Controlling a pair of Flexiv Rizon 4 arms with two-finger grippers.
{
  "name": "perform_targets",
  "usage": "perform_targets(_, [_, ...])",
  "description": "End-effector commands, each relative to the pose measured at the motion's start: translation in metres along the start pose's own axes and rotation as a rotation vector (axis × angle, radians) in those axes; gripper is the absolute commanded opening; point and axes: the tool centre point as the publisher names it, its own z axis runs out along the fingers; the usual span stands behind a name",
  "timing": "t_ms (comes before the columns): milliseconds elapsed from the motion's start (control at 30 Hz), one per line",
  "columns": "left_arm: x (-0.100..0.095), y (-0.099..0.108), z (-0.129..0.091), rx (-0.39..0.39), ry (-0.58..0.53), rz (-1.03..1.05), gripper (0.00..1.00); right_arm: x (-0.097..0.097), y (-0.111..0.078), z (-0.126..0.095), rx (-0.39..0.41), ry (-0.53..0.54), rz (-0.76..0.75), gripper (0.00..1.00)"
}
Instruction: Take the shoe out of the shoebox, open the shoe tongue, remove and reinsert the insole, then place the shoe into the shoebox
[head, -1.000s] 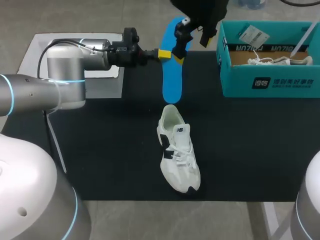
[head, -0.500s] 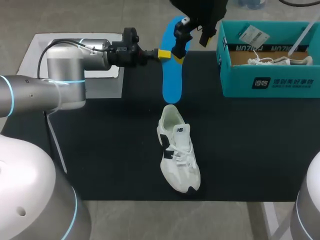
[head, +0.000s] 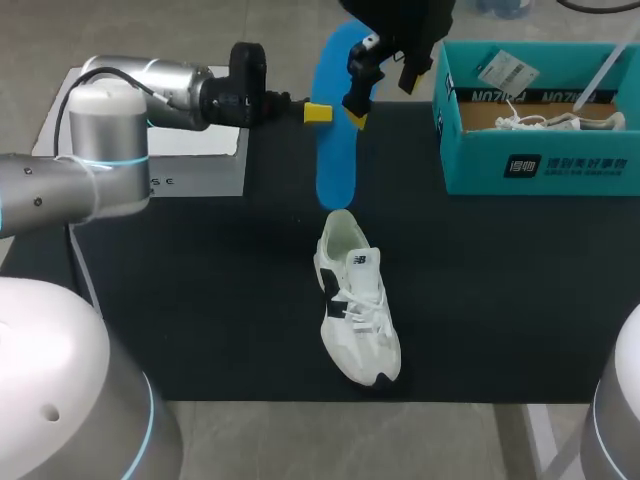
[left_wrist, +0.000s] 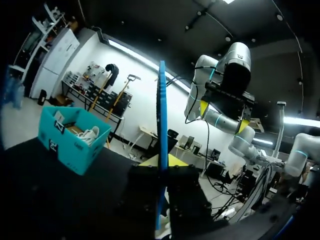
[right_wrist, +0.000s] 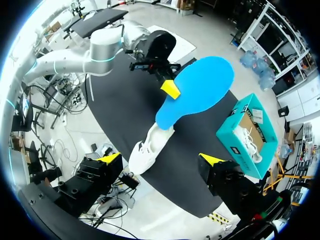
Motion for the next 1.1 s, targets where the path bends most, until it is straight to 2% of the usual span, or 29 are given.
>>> perform_targets(33, [0.019, 0.004, -0.002, -0.107, -0.041, 0.562, 0.0, -0.001, 0.0, 0.0, 0.001, 0.001, 0.0, 1.0])
perform_targets(200, [0.026, 0.014, 0.003, -0.072, -0.029, 0.579, 0.0, -0.001, 0.0, 0.0, 0.001, 0.001, 0.0, 1.0])
perform_targets(333, [0.027, 0.027, 0.012, -0.102, -0.016, 0.513, 0.0, -0.001, 0.0, 0.0, 0.001, 0.001, 0.0, 1.0])
perform_targets(1067, [0.027, 0.027, 0.012, -0.102, -0.016, 0.513, 0.0, -0.001, 0.0, 0.0, 0.001, 0.001, 0.0, 1.0])
perform_targets(1100, [0.03, 0.014, 0.02, -0.079, 0.017, 0.673, 0.0, -0.001, 0.0, 0.0, 0.001, 0.001, 0.0, 1.0])
